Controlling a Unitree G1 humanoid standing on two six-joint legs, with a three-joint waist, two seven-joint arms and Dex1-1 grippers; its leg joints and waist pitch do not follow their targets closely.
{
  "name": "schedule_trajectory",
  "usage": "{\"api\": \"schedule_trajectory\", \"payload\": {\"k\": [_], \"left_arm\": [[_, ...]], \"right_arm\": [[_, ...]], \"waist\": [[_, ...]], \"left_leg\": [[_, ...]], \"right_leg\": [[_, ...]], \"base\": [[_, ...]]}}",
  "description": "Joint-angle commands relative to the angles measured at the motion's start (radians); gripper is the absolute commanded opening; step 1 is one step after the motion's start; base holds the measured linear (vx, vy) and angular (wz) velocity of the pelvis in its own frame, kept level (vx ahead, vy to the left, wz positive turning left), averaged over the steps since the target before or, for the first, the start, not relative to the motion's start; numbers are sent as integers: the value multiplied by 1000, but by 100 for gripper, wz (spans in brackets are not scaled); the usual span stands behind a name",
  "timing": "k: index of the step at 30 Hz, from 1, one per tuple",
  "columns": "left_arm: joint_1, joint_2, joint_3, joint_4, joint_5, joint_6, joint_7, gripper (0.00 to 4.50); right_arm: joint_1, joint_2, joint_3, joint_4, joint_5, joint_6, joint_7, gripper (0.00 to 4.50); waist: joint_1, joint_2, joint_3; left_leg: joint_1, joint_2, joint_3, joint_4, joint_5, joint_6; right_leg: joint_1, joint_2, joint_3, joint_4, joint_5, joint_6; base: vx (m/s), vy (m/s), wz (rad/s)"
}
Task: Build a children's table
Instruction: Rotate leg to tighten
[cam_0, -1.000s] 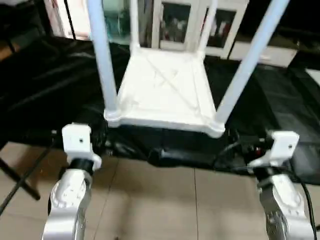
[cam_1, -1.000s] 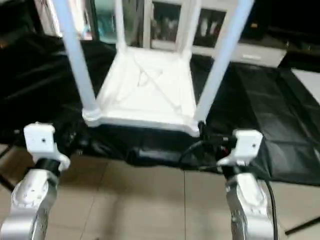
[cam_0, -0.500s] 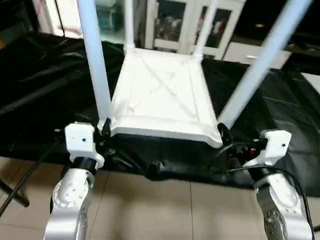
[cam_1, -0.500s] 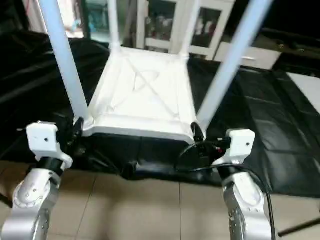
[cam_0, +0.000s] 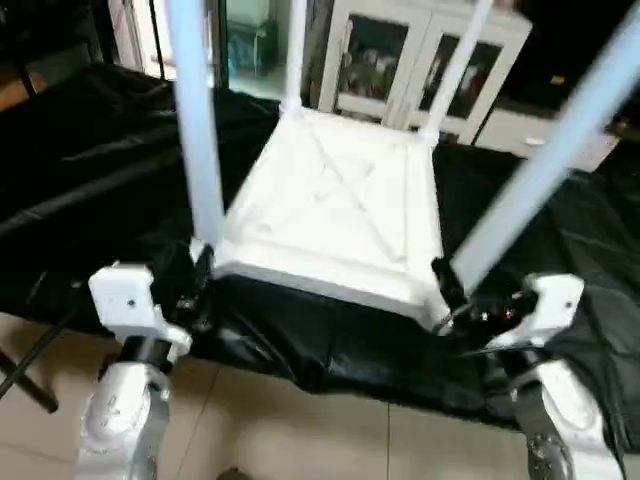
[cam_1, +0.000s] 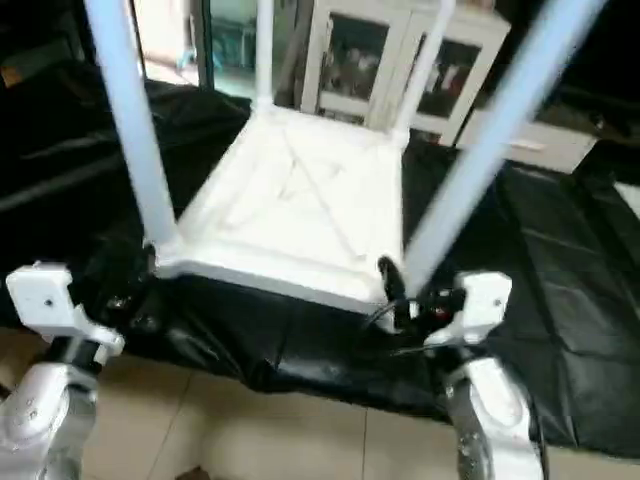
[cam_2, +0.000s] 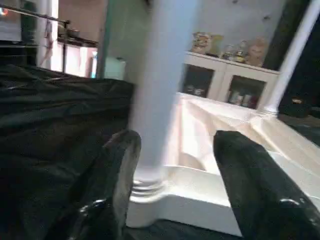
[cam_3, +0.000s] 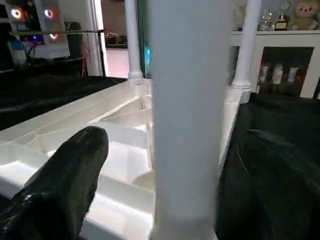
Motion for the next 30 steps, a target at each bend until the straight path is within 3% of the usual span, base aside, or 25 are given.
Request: {"api": "schedule_trajectory", "payload": {"k": [1,2,3,5,6,7,9,10,12,14,15,16,18,19,21,22,23,24,26,28,29,30], "left_arm": [[-5,9,-17,-11,6,17,-8,309],[-6,16,-20,-10,5,17,-12,318],[-11,26,-22,-7,8,29,-13,331],[-20,38,-24,1,11,34,-23,348],[-39,51,-21,19,7,40,-38,354],[-43,52,-20,21,6,41,-40,354],[-66,60,-10,38,-3,56,-44,376],[-66,60,-10,38,-3,56,-44,385],[-75,71,-6,42,-9,63,-43,398],[-79,75,-6,44,-13,70,-45,422],[-86,80,-7,47,-11,76,-45,433],[-90,81,-7,50,-11,79,-44,439],[-116,89,1,73,5,101,-29,446],[-121,90,3,77,8,104,-25,446],[-164,95,37,125,28,128,24,446],[-170,96,41,131,31,131,31,446],[-181,98,45,140,20,131,23,446],[-189,102,44,145,18,132,20,446],[-212,113,37,163,36,139,28,446],[-231,124,33,183,60,135,38,446],[-245,127,37,199,74,134,53,446],[-251,128,40,206,80,135,62,446]], "right_arm": [[-9,-11,-21,-3,18,-10,5,450],[-15,-11,-23,1,18,-11,5,450],[-23,-11,-26,5,15,-11,1,450],[-29,-10,-29,9,12,-12,-3,450],[-31,-11,-30,11,10,-13,-8,450],[-30,-12,-30,11,8,-12,-10,450],[-29,-23,-23,11,-13,-1,-22,450],[-29,-23,-23,11,-13,-1,-22,450],[-37,-29,-16,11,-18,14,-29,450],[-51,-29,-18,13,-9,37,-34,450],[-63,-30,-16,17,-5,46,-29,450],[-68,-32,-13,23,-8,51,-29,450],[-100,-40,-1,52,-20,73,-30,450],[-105,-40,1,57,-21,76,-30,450],[-146,-58,27,92,-24,108,6,450],[-152,-59,29,96,-22,109,13,450],[-164,-67,35,105,-19,123,27,450],[-172,-73,40,112,-22,126,36,450],[-195,-78,40,136,-35,116,38,450],[-211,-79,35,151,-32,116,38,450],[-220,-81,34,158,-28,118,40,450],[-224,-82,34,161,-27,119,41,450]], "waist": [[-3,4,-27],[-10,4,-22],[-15,11,-17],[-30,13,-7],[-33,20,-6],[-36,16,-6],[-37,30,-9],[-39,26,-10],[-44,34,-9],[-51,32,-10],[-54,45,-10],[-59,35,-10],[-58,40,-9],[-59,47,-9],[-62,49,-10],[-64,45,-12],[-60,44,-15],[-56,45,-23],[-53,44,-28],[-49,47,-25],[-50,48,-25],[-48,47,-32]], "left_leg": [[36,62,-5,-115,-173,-17],[37,66,1,-135,-286,-42],[39,73,1,-147,-372,-64],[39,74,-1,-152,-501,-103],[40,72,-5,-153,-544,-115],[40,71,-4,-151,-551,-116],[41,70,-7,-155,-555,-122],[39,70,-6,-156,-548,-122],[35,69,-5,-160,-550,-123],[36,69,-5,-158,-554,-118],[37,68,-6,-158,-562,-121],[35,68,-4,-157,-559,-117],[39,68,-2,-156,-557,-114],[39,67,-3,-155,-556,-117],[40,65,-3,-154,-554,-122],[39,64,-1,-153,-545,-117],[36,65,1,-151,-500,-104],[28,68,4,-149,-417,-85],[22,70,12,-146,-316,-53],[29,71,21,-146,-353,-51],[28,72,24,-145,-394,-66],[23,72,24,-144,-358,-70]], "right_leg": [[17,-55,15,-94,-92,-71],[12,-50,12,-104,-175,-87],[-3,-51,12,-114,-248,-98],[-20,-52,11,-125,-368,-93],[-24,-56,12,-130,-418,-86],[-27,-56,12,-134,-431,-82],[-28,-54,11,-132,-400,-83],[-27,-53,10,-133,-380,-84],[-28,-50,9,-129,-340,-88],[-30,-50,10,-129,-331,-94],[-32,-51,10,-127,-332,-99],[-31,-51,10,-130,-333,-98],[-36,-52,11,-132,-345,-102],[-37,-51,11,-130,-339,-104],[-36,-48,9,-128,-325,-107],[-35,-48,10,-129,-316,-109],[-32,-54,13,-127,-291,-117],[-25,-55,15,-118,-209,-131],[-25,-47,12,-107,-103,-143],[-39,-46,14,-114,-163,-150],[-43,-47,15,-118,-210,-147],[-37,-48,14,-111,-174,-145]], "base": [[-123,-9,-5],[-135,-9,-6],[-135,-9,-6],[-114,4,-6],[-100,8,-7],[-76,11,-7],[-35,9,-3],[-57,25,-7],[-39,19,-5],[0,0,0],[0,0,0],[0,0,0],[0,0,0],[0,0,0],[0,0,0],[0,0,0],[0,0,0],[0,0,0],[0,0,0],[0,0,0],[0,0,0],[0,0,0]]}}
